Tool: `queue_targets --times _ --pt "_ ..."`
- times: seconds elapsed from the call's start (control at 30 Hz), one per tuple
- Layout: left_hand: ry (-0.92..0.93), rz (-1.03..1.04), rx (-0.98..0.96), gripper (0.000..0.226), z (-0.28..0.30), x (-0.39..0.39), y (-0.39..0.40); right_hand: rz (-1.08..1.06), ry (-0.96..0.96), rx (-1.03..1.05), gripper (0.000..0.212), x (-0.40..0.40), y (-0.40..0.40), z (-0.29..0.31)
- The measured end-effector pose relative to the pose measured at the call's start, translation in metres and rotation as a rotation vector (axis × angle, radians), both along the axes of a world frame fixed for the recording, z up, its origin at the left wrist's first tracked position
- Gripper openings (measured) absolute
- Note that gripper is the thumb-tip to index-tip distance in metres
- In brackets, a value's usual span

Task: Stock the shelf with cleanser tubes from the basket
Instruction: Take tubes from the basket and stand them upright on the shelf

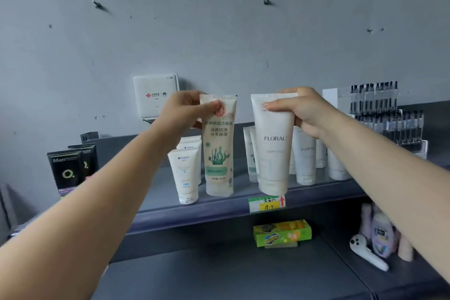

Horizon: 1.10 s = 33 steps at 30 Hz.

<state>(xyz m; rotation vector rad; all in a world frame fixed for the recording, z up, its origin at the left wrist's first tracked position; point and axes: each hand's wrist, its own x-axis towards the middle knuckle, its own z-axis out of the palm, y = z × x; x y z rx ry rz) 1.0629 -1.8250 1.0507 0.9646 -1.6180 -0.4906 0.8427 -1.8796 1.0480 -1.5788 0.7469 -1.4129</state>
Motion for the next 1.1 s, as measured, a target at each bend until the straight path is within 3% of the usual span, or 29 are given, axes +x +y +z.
queue_targets --times 0.27,0.43,0.87,1.1 --pt "-0.07 0.059 -0.087 0.008 0.052 -0.017 -0.051 0.004 -0.069 -0.047 0.037 -0.015 -0.057 0.052" --pt "-0.048 0.152 -0.133 0.01 0.083 -0.028 -0.092 0.057 -0.07 -0.109 0.024 -0.032 -0.102 0.085" --pt "-0.102 0.382 -0.007 0.012 0.102 -0.038 -0.201 0.125 -0.003 -0.102 0.014 -0.04 -0.216 0.117" --pt "-0.366 0.412 0.176 0.01 0.092 -0.04 -0.257 0.06 -0.042 -0.045 0.019 -0.039 -0.263 0.116"
